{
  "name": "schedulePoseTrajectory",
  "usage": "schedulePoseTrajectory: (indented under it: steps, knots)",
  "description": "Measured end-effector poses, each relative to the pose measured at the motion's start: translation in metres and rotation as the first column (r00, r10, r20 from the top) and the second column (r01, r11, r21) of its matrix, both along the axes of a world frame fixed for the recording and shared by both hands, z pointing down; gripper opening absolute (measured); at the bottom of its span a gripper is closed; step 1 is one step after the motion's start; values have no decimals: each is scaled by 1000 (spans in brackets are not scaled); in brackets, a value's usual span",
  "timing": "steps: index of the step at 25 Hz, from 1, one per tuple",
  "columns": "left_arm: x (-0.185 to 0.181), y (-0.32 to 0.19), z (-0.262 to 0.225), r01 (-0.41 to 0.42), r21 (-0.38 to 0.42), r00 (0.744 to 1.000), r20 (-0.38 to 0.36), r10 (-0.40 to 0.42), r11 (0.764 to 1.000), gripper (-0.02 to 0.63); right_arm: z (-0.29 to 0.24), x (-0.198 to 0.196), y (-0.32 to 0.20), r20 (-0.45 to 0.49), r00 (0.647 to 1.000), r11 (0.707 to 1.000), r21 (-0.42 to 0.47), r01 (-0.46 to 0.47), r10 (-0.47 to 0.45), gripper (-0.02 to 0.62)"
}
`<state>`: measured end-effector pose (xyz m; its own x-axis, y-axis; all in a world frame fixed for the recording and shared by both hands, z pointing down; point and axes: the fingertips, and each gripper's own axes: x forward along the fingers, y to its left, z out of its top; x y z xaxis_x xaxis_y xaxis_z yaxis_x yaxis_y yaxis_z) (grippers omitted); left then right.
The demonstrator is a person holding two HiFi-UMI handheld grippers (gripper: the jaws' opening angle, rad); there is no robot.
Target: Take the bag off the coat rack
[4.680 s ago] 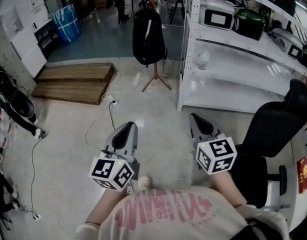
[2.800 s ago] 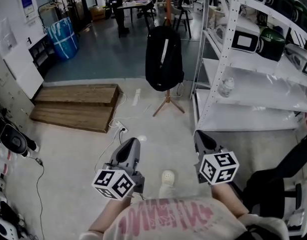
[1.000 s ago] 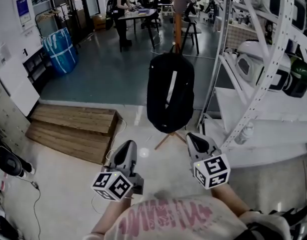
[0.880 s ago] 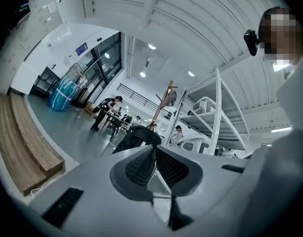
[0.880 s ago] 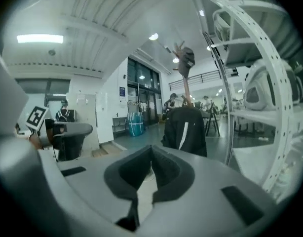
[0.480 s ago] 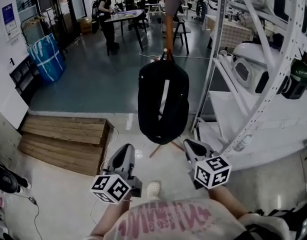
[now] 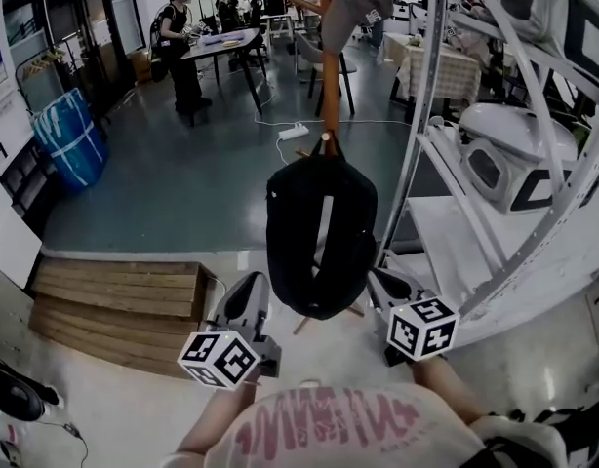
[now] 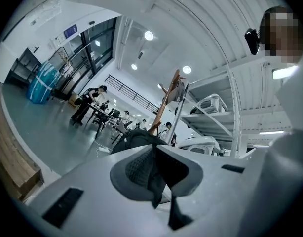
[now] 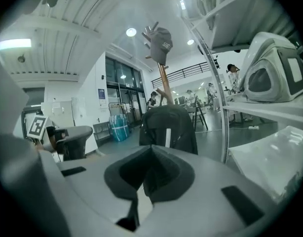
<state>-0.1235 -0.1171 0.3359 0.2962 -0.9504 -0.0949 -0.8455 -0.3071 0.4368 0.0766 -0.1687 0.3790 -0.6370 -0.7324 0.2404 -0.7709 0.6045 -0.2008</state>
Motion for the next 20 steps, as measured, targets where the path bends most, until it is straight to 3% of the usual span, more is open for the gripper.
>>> schedulePoseTrajectory:
  steps: [9,18,20]
  knots:
    - [-49,-61,-7,-21,12,1000,-20,21,1000,23,-26,-17,-70,63,994,995,42,-93,90,6]
    - [-81,-100,-1,-48,1,999,-20,48,999,23,-31,-18,-108,120,981,988,-18,-153,154,8]
    - [-85,-107,2,-69,-14,996,-65,68,998,23,-30,-18,-112,107,981,987,-31,-158,160,8]
